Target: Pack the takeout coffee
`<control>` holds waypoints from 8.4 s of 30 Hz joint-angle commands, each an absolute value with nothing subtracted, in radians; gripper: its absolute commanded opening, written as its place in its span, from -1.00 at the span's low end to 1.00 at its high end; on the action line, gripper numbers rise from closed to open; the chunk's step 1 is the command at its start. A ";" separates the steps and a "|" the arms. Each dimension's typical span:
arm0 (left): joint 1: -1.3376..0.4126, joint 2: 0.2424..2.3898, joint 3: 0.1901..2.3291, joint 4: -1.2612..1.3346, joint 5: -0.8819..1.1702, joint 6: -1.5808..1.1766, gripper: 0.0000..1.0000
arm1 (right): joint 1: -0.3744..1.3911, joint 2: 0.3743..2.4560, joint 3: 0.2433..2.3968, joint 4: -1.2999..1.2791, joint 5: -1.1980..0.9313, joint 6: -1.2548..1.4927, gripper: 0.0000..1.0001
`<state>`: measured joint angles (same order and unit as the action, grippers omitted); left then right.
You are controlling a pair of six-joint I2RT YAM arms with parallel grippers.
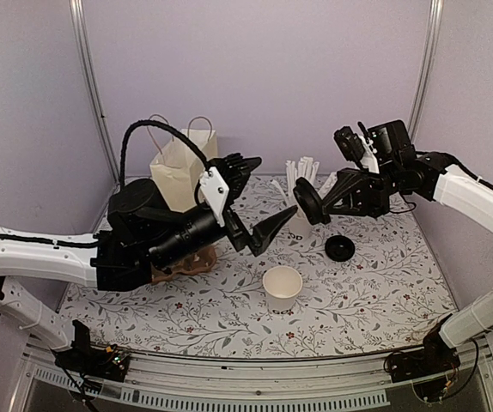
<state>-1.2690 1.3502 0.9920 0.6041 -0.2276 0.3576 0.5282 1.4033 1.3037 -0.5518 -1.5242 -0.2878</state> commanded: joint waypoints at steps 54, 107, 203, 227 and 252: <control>-1.226 1.654 1.138 0.742 -0.088 0.233 0.78 | 0.493 1.273 1.161 -0.249 -1.635 -0.022 -0.88; -0.958 1.402 1.507 -0.875 -0.116 -0.172 0.50 | 0.798 1.648 0.931 -0.334 -0.511 -0.757 0.29; -1.166 2.034 1.986 -1.303 0.024 -0.081 0.46 | 0.675 1.416 0.801 -0.404 -0.653 -0.778 0.36; -1.167 2.032 1.950 -1.302 0.029 -0.075 0.47 | 0.675 1.425 0.805 -0.413 -0.661 -0.781 0.36; -1.164 2.007 1.988 -1.311 0.004 -0.077 0.51 | 0.675 1.424 0.805 -0.420 -0.670 -0.787 0.36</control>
<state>-1.1545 2.0556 1.9743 -1.2934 0.0292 -0.0776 0.6792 1.4170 0.8043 -0.4255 -0.6472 -0.7841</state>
